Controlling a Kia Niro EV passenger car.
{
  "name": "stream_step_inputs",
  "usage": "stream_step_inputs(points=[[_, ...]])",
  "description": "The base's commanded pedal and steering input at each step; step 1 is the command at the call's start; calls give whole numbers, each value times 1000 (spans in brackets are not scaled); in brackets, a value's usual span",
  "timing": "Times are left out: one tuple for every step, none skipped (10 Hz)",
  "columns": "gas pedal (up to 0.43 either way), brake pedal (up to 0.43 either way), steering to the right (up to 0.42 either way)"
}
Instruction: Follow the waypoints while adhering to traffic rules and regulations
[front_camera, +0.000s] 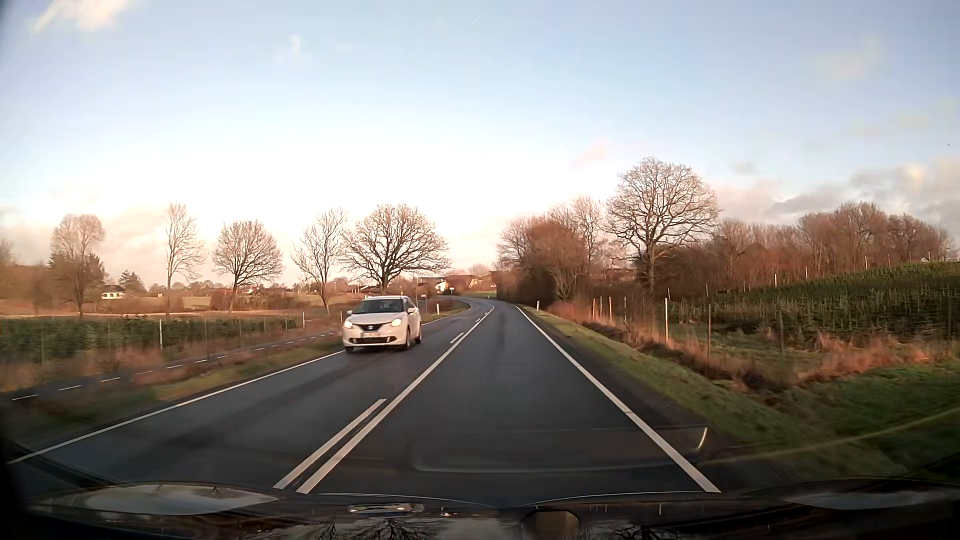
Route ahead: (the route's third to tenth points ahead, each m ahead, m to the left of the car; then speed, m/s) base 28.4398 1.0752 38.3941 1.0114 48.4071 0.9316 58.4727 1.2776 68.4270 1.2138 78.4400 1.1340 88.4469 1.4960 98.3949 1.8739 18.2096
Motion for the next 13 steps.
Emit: stream_step_inputs(points=[[169,0,2],[169,0,2],[169,0,2],[177,0,2],[177,0,2],[177,0,2],[177,0,3],[177,0,2],[177,0,3],[177,0,3],[177,0,2],[177,0,2],[177,0,2]])
